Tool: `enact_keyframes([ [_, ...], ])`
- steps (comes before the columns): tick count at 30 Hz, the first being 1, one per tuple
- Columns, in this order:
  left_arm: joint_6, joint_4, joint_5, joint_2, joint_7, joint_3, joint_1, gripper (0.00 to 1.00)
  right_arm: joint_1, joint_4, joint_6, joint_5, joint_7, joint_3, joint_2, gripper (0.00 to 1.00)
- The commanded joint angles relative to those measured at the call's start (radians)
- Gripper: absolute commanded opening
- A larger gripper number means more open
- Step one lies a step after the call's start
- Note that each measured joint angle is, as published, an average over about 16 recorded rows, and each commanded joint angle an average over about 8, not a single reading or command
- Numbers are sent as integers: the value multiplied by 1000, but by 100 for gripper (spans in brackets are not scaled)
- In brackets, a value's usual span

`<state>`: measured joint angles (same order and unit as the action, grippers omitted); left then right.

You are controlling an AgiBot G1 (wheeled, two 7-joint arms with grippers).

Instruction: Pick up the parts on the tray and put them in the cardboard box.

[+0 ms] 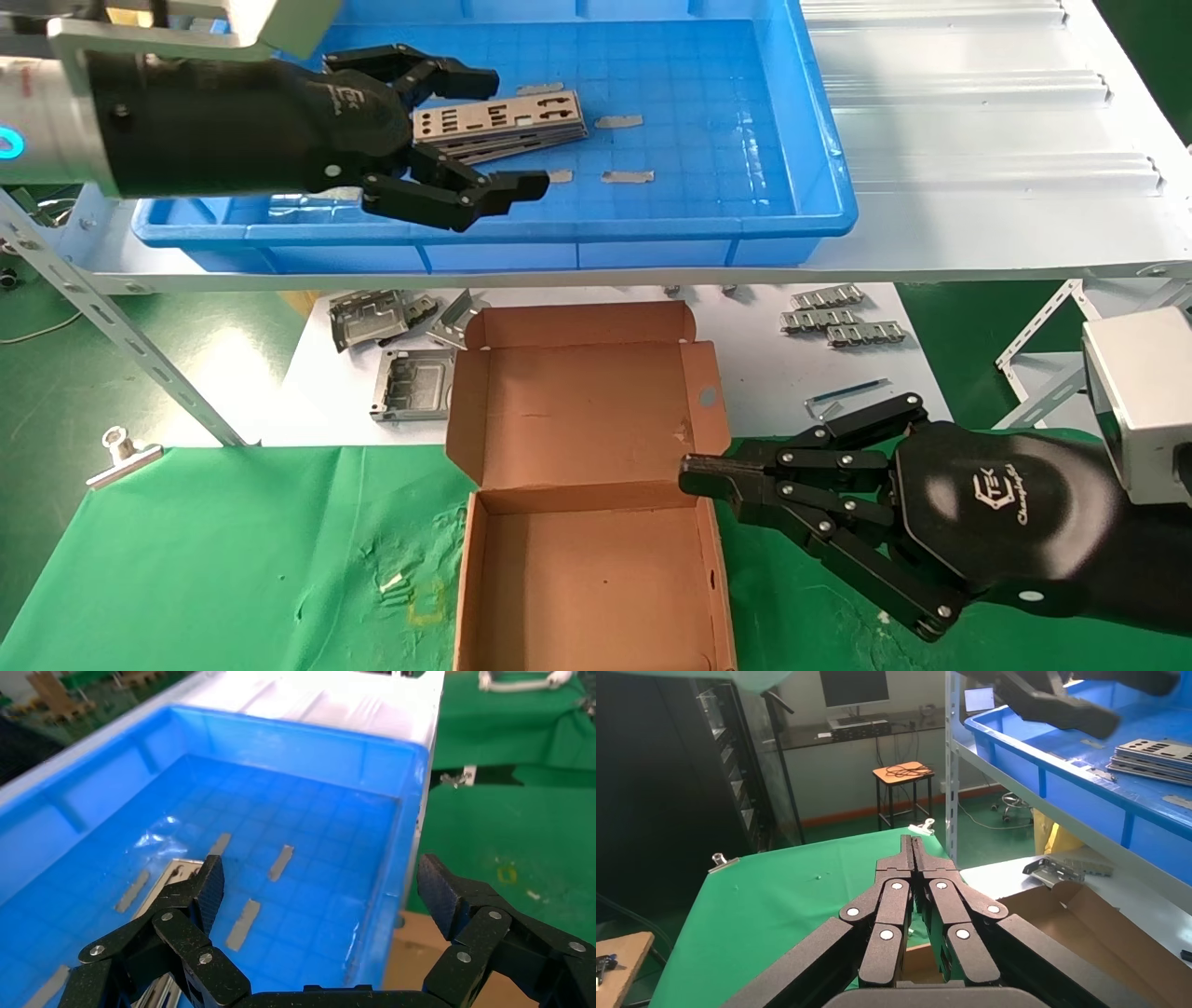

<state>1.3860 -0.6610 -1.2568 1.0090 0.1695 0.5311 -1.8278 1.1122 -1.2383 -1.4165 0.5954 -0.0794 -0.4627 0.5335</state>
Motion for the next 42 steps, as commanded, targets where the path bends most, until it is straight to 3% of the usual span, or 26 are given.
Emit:
enact_keyframes([
  [1,10,68,-36,34,-18,23,-52,100,0,0,0,0,0,0,0,0],
  [11,0,343,-151,140,-89,92,-213,100,0,0,0,0,0,0,0,0],
  [17,-88,449,-203,189,-165,118,-273,100,0,0,0,0,0,0,0,0],
  [25,-260,543,-261,258,-220,146,-306,100,0,0,0,0,0,0,0,0],
  [36,-269,620,-267,287,-210,149,-329,100,0,0,0,0,0,0,0,0],
  [38,-259,634,-259,287,-194,144,-332,85,0,0,0,0,0,0,0,0],
  [42,-245,657,-248,291,-160,137,-334,35,0,0,0,0,0,0,0,0],
])
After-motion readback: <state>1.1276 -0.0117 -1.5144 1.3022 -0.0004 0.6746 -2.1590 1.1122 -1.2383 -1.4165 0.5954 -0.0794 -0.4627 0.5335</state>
